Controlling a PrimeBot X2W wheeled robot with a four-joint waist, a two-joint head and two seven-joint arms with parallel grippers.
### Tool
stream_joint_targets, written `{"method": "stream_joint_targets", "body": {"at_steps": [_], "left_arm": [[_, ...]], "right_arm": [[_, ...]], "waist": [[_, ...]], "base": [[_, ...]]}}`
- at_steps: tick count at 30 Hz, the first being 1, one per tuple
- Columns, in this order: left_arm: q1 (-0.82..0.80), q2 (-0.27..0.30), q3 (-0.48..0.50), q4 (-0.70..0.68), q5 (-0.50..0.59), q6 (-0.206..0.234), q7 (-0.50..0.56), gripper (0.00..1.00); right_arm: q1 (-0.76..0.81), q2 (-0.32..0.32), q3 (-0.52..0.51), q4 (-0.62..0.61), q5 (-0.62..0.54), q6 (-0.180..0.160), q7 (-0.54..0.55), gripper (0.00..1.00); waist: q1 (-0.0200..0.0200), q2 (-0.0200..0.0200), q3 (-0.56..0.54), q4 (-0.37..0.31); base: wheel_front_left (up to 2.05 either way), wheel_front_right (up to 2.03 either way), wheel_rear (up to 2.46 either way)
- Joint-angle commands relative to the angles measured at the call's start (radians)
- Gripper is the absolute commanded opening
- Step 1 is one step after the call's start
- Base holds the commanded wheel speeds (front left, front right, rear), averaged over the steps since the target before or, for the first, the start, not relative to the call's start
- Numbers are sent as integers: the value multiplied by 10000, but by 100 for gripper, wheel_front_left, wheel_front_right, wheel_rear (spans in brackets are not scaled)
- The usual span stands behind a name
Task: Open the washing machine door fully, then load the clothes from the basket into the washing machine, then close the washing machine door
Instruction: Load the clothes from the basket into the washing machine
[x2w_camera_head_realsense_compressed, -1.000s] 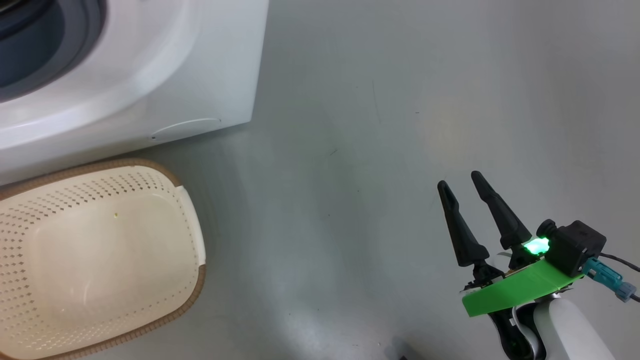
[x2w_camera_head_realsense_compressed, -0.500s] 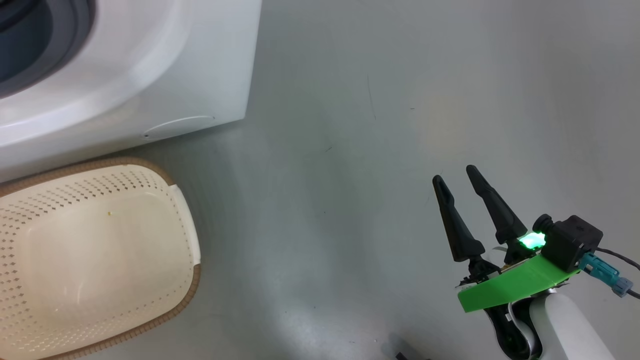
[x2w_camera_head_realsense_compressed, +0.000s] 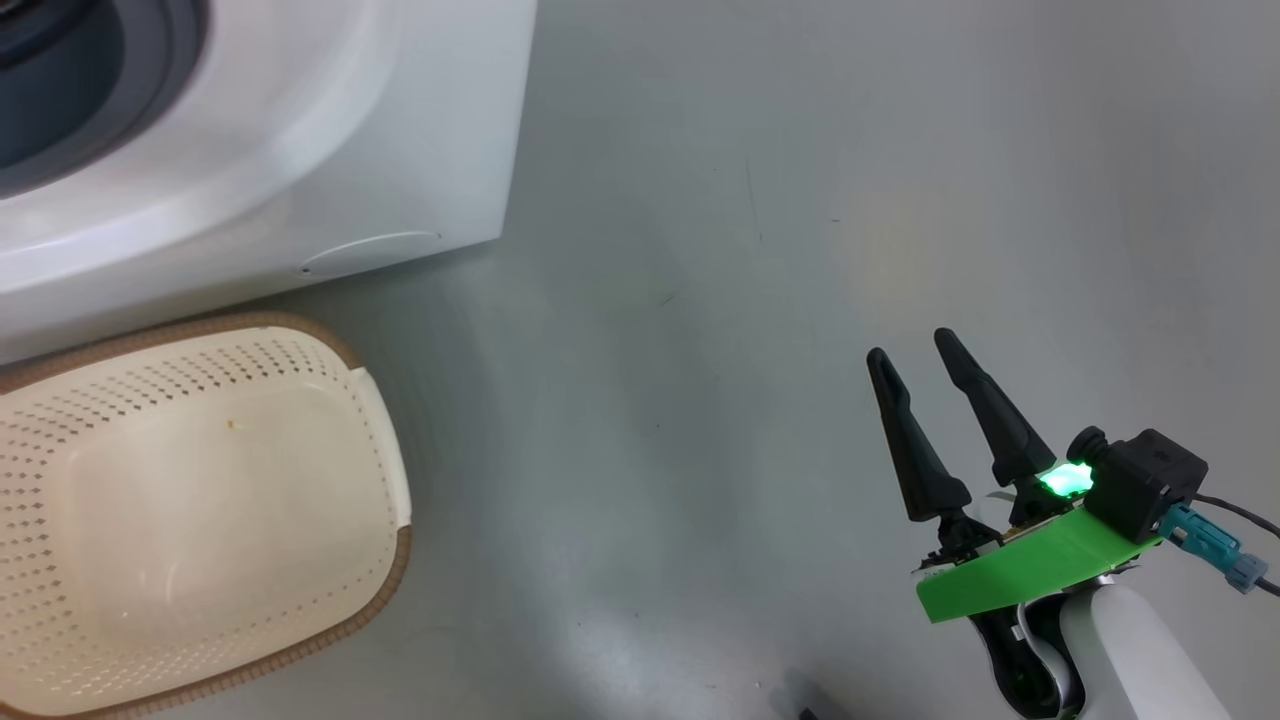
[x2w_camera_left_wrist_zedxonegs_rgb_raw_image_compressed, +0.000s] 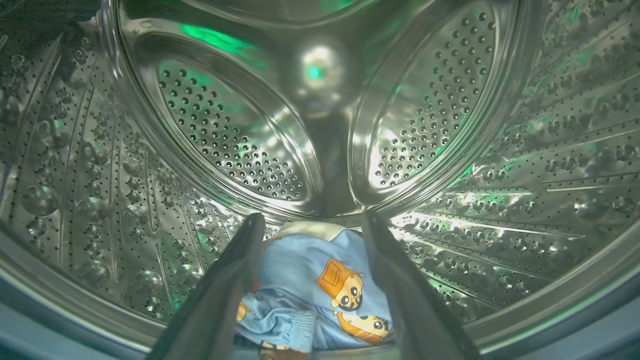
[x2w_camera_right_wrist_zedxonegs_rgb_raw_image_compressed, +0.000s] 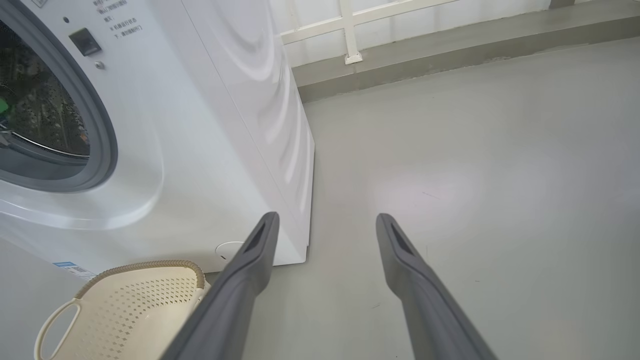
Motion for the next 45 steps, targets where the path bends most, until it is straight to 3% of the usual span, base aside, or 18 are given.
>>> {"method": "stream_joint_targets", "body": {"at_steps": [1,15,35,45], "left_arm": [[266,380,118,-287,145,-37,-57,100],[1507,-665,719,-943,283,-57,-57,100],[5284,-2464,1406,-2964,908,-517,-57,100],[7154,-2764,1431,-3612,1057,-681,-57,100]], "right_arm": [[5,-71,157,-191,-54,16,-120,100],[64,-200,-61,-187,-115,16,-120,100],[1061,-941,-387,165,60,16,-120,100],[1901,-1335,-545,286,204,16,-120,100]], "waist": [[0,0,-37,51],[0,0,-446,642],[0,0,-2617,2006],[0,0,-3775,2377]], "base": [[0,0,0],[0,0,0],[0,0,0],[0,0,0]]}}
